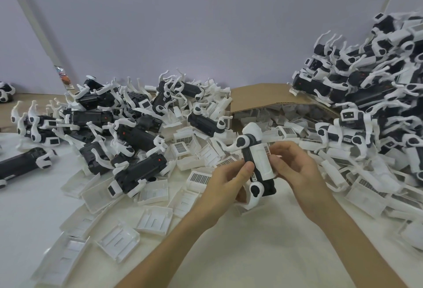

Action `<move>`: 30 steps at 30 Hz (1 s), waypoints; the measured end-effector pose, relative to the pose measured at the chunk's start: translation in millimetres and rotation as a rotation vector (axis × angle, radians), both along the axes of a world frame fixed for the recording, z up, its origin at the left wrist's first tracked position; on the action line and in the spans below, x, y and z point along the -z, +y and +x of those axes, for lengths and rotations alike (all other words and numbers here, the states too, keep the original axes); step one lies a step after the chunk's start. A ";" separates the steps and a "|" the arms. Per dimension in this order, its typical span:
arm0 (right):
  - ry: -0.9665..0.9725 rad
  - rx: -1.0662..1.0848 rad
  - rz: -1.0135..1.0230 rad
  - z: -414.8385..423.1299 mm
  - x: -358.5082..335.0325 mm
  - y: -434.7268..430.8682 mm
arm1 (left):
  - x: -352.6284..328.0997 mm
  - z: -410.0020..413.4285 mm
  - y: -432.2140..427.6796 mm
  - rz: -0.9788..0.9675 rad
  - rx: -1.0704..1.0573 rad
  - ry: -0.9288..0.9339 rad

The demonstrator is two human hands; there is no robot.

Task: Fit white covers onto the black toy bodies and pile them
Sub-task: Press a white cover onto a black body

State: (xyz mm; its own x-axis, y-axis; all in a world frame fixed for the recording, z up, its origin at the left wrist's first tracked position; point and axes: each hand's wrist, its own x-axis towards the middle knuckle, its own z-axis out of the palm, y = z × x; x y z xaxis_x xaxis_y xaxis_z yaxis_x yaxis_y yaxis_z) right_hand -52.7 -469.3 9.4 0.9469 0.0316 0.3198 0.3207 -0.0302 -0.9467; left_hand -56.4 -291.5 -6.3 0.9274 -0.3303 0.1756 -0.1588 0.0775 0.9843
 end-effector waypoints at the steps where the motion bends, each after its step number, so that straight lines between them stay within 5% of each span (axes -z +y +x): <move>1: 0.025 -0.014 0.003 0.6 0.3 0.5 | 0.3 -0.2 -0.3 -0.022 0.008 0.029; 10: 0.076 -0.158 -0.078 -4.6 -0.3 8.3 | -4.4 -3.9 -1.3 -0.122 0.117 0.097; 20: -0.065 -0.070 -0.102 -11.9 -1.2 11.1 | -5.3 -8.1 -3.2 -0.079 0.123 0.047; 30: -0.093 0.022 -0.094 -7.4 0.7 13.3 | -13.0 -12.1 -1.7 -0.143 0.156 0.186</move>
State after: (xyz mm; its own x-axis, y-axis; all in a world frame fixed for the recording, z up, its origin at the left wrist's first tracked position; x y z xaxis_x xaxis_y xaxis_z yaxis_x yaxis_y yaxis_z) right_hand -60.1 -456.0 8.7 0.9139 0.0452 0.4033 0.4057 -0.1251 -0.9054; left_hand -68.5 -293.2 6.8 0.8878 -0.4560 0.0623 0.0485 0.2271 0.9727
